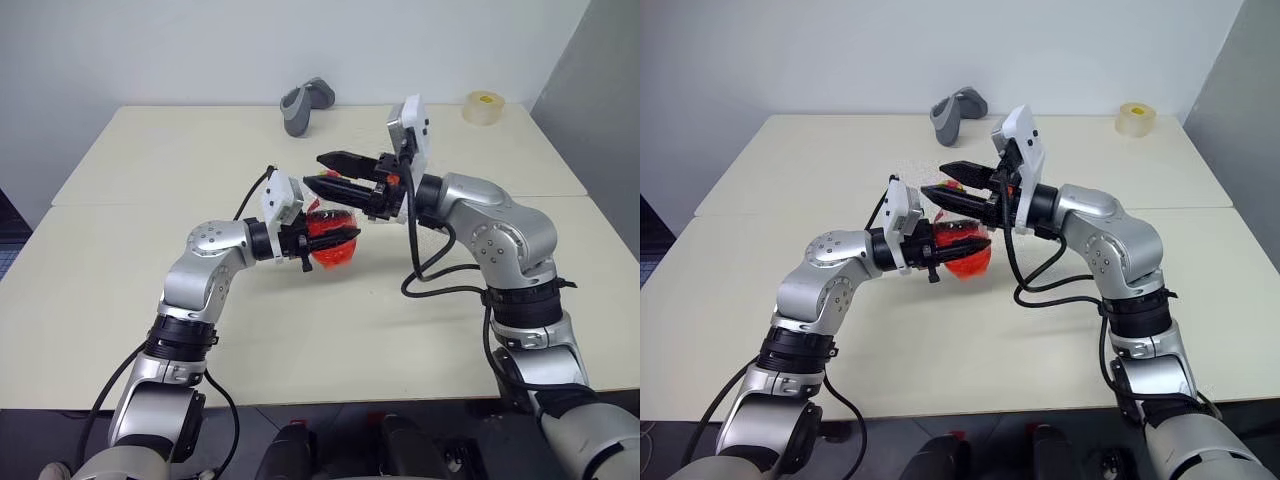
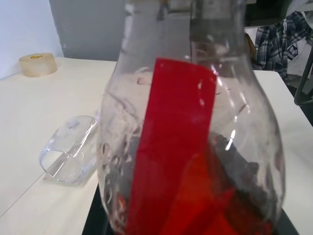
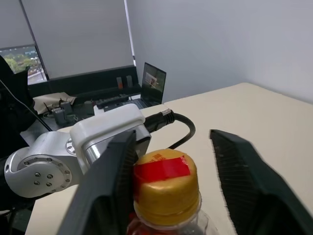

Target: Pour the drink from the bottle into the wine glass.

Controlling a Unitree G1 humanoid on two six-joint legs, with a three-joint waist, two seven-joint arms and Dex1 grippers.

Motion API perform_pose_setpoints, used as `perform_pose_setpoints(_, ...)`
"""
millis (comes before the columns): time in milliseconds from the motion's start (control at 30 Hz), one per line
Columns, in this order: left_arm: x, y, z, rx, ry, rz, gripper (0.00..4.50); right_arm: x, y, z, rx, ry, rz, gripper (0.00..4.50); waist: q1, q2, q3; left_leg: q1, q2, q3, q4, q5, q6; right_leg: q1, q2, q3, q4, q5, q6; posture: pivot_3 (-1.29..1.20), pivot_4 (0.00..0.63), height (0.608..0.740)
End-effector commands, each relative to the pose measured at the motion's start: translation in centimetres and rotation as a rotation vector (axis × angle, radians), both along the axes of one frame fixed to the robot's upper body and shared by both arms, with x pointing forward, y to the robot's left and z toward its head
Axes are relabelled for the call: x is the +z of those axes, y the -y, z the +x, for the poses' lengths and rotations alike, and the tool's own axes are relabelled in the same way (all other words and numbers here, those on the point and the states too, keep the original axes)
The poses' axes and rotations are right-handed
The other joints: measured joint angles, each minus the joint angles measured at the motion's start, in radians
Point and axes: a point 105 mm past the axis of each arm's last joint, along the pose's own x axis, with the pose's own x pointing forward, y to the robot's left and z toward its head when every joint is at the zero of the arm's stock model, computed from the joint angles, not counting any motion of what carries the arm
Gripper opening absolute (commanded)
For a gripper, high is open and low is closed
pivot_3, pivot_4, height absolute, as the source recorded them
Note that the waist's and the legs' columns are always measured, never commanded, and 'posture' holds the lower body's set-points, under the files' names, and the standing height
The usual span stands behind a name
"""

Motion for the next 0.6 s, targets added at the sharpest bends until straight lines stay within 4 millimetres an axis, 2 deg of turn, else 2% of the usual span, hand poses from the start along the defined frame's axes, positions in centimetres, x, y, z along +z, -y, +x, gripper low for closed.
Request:
perform_pose_setpoints(33,1.7,0.3,-0.5,-0.032,0.08,-0.008,1.26,1.6,0.4,-0.3,0.006,0.042,0.038,1.26,0.0,0.0,0.0,0.0,0.0,0.0,0.0,0.0,0.0,0.0,0.0,0.0,0.0,0.0,0.0,0.0,0.15,0.74)
perform_pose_setpoints(367,1.9,0.2,-1.0,-0.05,0.121,0.013,1.26,0.8,0.1,-1.4,0.089,0.068,-0.038,1.27,0.0,0.0,0.0,0.0,0.0,0.0,0.0,0.0,0.0,0.0,0.0,0.0,0.0,0.0,0.0,0.0,0.15,0.74)
perform_pose_setpoints(500,2.4,-1.5,-2.5,-0.058,0.142,0.049,1.25,0.6,-0.2,-2.5,0.273,0.105,-0.131,1.27,-0.011,0.001,0.001,0.0,0.0,0.001,-0.001,0.0,0.0,0.0,0.0,0.001,0.0,0.0,0.0,0.0,0.15,0.74)
perform_pose_setpoints(600,2.5,-1.9,-5.2,-0.11,0.122,0.066,1.24,1.1,-0.9,-3.7,0.451,0.142,-0.14,1.27,-0.02,0.001,0.001,0.001,0.001,0.0,-0.002,0.0,0.0,0.0,0.001,0.0,0.0,0.0,0.0,0.0,0.15,0.74)
